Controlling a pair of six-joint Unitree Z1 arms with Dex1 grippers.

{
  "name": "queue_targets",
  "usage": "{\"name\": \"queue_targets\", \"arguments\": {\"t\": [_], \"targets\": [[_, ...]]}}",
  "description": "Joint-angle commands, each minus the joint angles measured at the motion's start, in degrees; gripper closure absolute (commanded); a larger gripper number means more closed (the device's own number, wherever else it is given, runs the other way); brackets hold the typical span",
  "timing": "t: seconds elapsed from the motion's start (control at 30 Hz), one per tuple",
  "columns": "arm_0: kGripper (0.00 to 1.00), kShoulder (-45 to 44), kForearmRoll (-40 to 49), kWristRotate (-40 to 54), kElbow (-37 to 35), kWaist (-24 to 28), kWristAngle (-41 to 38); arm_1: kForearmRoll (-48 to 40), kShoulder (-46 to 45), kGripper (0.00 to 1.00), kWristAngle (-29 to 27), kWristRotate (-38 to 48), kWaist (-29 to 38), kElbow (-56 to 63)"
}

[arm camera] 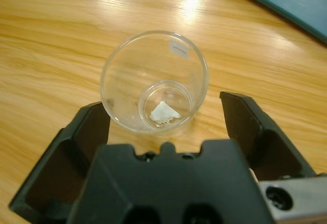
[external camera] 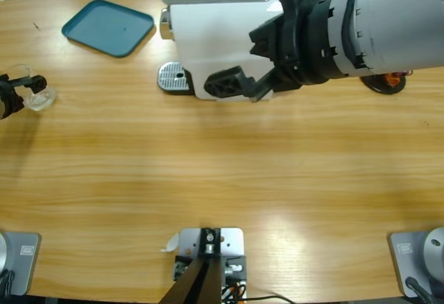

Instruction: Pour coffee

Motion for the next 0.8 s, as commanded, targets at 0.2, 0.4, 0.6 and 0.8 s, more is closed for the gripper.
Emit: {"name": "queue_targets", "arguments": {"t": [0.2,0.4,0.6,0.8], "targets": [[0.032,1.53,-3.02,5.08,2.11,3.09,0.35,-0.40,3.05,0.000,1.48,0.71,0.52,0.11],[0.032,4.20,-7.94,8.58,2.28,3.67,-0.25,-0.28,3.78,0.000,1.44,0.71,0.50,-0.17],[0.046,7.68,-12.42,8.63,3.60,4.41,-1.43,-0.10,4.11,0.000,1.48,0.71,0.53,-0.67],[0.551,8.68,-16.04,10.04,4.80,5.78,-4.08,-0.10,4.27,0.000,1.57,0.71,0.50,-0.60]]}}
